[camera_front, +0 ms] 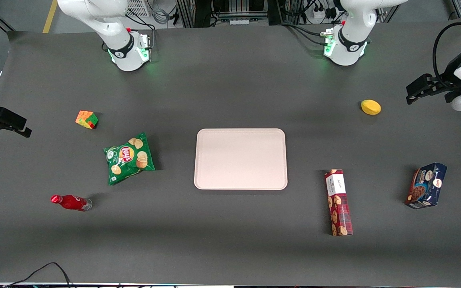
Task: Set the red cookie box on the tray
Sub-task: 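Move the left gripper over the red plaid cookie box and lower it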
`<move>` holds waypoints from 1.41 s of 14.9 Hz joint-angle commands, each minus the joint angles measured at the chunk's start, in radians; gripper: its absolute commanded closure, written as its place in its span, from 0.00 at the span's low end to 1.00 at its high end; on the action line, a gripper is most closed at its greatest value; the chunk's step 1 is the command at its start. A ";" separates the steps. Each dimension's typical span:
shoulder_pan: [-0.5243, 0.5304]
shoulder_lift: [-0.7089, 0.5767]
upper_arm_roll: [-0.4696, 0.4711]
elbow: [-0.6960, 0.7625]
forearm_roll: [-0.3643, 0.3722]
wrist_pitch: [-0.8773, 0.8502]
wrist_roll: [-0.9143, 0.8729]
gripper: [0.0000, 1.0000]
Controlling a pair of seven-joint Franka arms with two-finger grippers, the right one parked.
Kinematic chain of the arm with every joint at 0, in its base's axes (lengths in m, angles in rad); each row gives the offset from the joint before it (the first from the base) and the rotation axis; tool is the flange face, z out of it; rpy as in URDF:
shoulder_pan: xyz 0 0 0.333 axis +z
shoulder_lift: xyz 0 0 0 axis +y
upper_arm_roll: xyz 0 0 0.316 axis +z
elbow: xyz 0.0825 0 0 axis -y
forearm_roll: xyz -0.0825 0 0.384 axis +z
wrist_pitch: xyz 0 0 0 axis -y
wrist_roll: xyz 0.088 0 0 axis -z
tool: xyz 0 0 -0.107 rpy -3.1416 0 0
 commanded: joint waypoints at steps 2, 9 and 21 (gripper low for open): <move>-0.007 -0.008 0.004 0.006 -0.011 0.010 -0.001 0.00; -0.015 0.039 0.004 0.007 -0.029 0.082 -0.030 0.00; -0.092 0.461 0.004 -0.002 0.042 0.490 -0.142 0.00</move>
